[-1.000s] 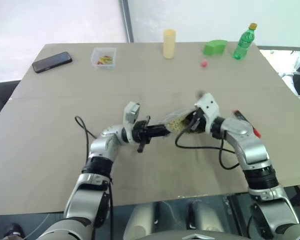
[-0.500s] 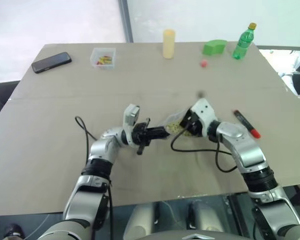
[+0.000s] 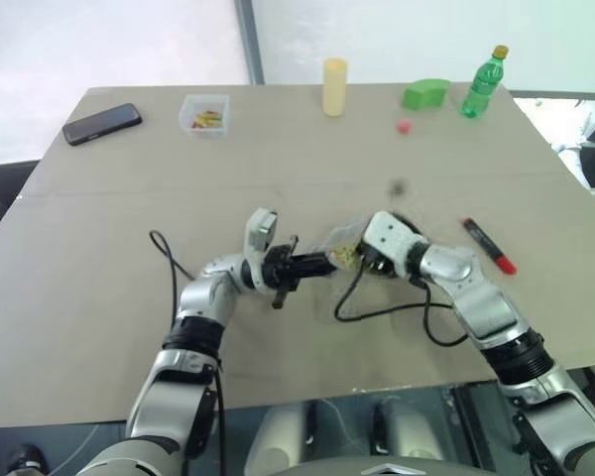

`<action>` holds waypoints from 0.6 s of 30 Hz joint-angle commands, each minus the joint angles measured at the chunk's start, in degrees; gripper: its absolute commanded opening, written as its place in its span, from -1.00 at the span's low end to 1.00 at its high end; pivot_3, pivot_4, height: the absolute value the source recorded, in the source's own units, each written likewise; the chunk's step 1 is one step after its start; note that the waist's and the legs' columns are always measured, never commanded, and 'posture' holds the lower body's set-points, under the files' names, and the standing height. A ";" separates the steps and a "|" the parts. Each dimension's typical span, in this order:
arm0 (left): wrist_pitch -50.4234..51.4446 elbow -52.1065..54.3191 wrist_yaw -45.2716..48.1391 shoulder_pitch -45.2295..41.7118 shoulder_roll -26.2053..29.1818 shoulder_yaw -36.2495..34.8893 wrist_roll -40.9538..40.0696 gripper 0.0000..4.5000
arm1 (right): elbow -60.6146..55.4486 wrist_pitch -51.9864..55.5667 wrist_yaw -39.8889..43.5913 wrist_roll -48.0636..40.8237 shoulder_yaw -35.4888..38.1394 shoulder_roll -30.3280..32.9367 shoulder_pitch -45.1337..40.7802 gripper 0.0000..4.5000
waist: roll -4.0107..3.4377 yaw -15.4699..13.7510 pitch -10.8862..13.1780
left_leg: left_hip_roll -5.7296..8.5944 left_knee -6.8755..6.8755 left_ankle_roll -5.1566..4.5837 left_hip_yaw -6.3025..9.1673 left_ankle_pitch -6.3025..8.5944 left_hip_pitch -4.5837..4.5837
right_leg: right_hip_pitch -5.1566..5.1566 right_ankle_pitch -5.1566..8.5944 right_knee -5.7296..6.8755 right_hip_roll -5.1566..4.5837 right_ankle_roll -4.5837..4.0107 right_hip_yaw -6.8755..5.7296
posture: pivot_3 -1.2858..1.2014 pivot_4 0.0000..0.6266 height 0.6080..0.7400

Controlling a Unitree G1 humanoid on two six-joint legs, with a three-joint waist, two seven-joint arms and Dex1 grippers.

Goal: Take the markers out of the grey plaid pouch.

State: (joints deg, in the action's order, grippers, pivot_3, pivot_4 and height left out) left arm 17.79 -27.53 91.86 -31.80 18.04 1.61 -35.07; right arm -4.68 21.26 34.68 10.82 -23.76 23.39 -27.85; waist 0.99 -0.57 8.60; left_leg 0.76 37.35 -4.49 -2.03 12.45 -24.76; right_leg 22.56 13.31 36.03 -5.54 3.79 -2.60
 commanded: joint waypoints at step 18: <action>-4.46 8.32 0.64 4.09 4.48 6.13 -4.03 -1.00 | 13.84 -17.66 -3.21 19.91 -8.03 4.69 -7.55 0.03 | 0.02 0.29 -0.02 | -0.01 0.02 0.02 -0.02 -0.01 0.04 | 0.00 0.01 0.00 0.00 -0.02 0.04 | 0.03 -0.52 0.94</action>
State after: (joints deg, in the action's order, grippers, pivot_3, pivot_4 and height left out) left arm 13.82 -22.84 90.86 -27.28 22.42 7.40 -36.28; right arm 6.33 4.28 32.58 27.47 -31.61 26.87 -35.11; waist 1.01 -0.28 8.58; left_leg 0.74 37.37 -4.47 -2.05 12.44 -24.71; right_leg 22.56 13.32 36.03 -5.53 3.78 -2.56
